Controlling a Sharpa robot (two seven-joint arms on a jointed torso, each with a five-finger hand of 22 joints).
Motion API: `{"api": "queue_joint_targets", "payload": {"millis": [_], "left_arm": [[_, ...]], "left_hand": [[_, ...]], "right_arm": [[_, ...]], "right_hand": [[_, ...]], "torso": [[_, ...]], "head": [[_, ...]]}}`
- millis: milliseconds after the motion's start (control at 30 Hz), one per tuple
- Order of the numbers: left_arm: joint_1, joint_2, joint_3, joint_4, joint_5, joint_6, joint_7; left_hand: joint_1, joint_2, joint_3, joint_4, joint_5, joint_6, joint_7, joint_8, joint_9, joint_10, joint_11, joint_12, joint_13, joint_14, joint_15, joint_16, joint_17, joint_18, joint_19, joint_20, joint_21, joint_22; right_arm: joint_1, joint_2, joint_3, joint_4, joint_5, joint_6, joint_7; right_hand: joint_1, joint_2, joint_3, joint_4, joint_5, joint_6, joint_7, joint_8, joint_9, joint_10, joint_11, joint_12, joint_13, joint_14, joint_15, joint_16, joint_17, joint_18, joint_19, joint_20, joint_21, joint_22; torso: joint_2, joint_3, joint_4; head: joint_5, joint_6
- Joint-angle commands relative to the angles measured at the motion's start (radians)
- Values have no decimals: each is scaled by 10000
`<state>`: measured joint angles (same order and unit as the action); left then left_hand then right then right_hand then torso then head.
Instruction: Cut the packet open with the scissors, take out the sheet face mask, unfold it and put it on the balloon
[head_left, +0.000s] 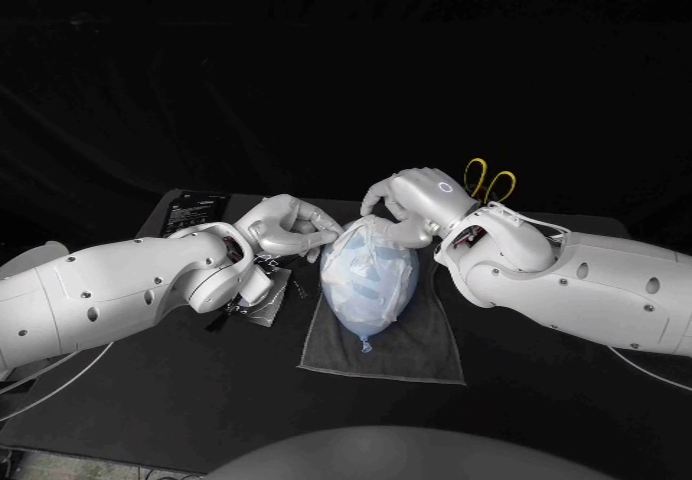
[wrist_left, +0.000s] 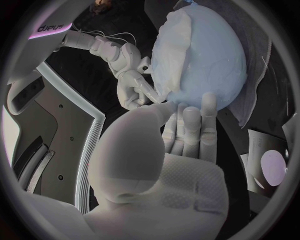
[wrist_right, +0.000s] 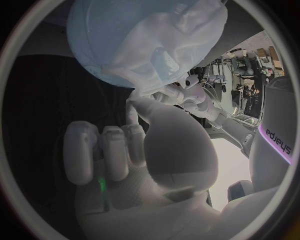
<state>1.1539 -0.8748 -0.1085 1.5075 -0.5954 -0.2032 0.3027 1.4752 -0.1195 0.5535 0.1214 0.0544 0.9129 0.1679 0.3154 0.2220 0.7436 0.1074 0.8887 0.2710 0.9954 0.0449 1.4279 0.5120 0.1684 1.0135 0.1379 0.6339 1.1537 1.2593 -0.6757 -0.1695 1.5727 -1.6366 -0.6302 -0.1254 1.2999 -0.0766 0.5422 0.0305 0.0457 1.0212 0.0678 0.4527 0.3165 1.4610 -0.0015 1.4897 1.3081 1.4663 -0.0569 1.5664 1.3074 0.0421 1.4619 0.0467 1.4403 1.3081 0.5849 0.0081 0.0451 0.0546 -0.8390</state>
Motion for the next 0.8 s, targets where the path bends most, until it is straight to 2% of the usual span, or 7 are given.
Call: {"api": "queue_joint_targets", "payload": {"millis": [33,467,567,600,633,667,800], "left_arm": [[1,-34,2,-6,709,420,-29],[5,-318,15,95,1815,1033,325],[6,-359,18,134,1938,1041,414],[6,-377,18,150,1959,1011,450],[7,-388,19,161,1941,975,476],[7,-398,19,171,1902,936,497],[9,-429,22,223,1413,654,579]], "left_hand": [[-2,164,88,19,-49,142,-26,7,28,-71,-15,42,8,95,-10,65,20,149,49,-19,71,19],[-168,180,101,108,-50,196,-62,47,72,-95,-27,83,14,240,-16,140,263,148,40,-18,83,39],[-594,61,-93,396,-52,209,-104,69,104,-111,-5,122,26,275,17,198,306,139,32,12,55,23],[-917,-40,-279,642,-52,214,-138,80,125,-115,-2,162,41,305,29,233,350,143,34,31,17,-8],[-1312,-353,-599,883,-48,199,-111,73,131,-127,27,198,60,339,49,258,402,142,40,44,-12,-34],[-1384,-423,-681,937,-53,205,-133,77,137,-129,15,219,70,343,47,266,406,143,44,50,-25,-47],[-1714,-1356,-1637,1137,-55,353,-207,184,258,-31,-108,544,233,769,-52,439,1074,164,152,1,-89,-133]], "right_arm": [[11,28,12,-20,-52,191,-106],[11,30,12,39,134,-260,117],[11,27,12,70,178,-360,173],[11,27,12,83,196,-404,195],[10,27,12,102,216,-459,221],[10,27,12,112,225,-489,233],[10,33,12,134,273,-600,265]], "right_hand": [[38,74,63,10,29,82,-21,45,-1,544,-52,27,1844,1045,-97,44,2634,-136,584,-61,-46,2252],[36,75,64,11,29,71,-19,56,7,554,-50,40,1859,1045,-96,44,2634,-142,593,-61,-20,2259],[36,75,64,11,29,71,-19,56,7,554,-50,40,1859,1045,-96,44,2634,-142,593,-61,-20,2259],[36,75,64,11,29,71,-19,56,7,554,-50,40,1859,1045,-96,44,2634,-142,593,-61,-20,2259],[35,75,64,11,29,68,-17,61,11,563,-49,52,1872,1045,-97,44,2634,-147,602,-61,3,2265],[35,75,64,11,29,68,-17,61,11,563,-49,52,1872,1045,-97,44,2634,-147,602,-61,3,2265],[35,74,64,10,29,67,-17,64,13,569,-49,61,1882,1045,-97,44,2634,-149,605,-61,14,2268]], "torso": [[-1,3,1],[0,2,1],[-3,3,-5],[-1,4,-3],[-1,5,-2],[-1,5,-2],[-6,6,5]], "head": [[-19,13],[-42,34],[-41,33],[-40,31],[-35,25],[-35,25],[-43,31]]}}
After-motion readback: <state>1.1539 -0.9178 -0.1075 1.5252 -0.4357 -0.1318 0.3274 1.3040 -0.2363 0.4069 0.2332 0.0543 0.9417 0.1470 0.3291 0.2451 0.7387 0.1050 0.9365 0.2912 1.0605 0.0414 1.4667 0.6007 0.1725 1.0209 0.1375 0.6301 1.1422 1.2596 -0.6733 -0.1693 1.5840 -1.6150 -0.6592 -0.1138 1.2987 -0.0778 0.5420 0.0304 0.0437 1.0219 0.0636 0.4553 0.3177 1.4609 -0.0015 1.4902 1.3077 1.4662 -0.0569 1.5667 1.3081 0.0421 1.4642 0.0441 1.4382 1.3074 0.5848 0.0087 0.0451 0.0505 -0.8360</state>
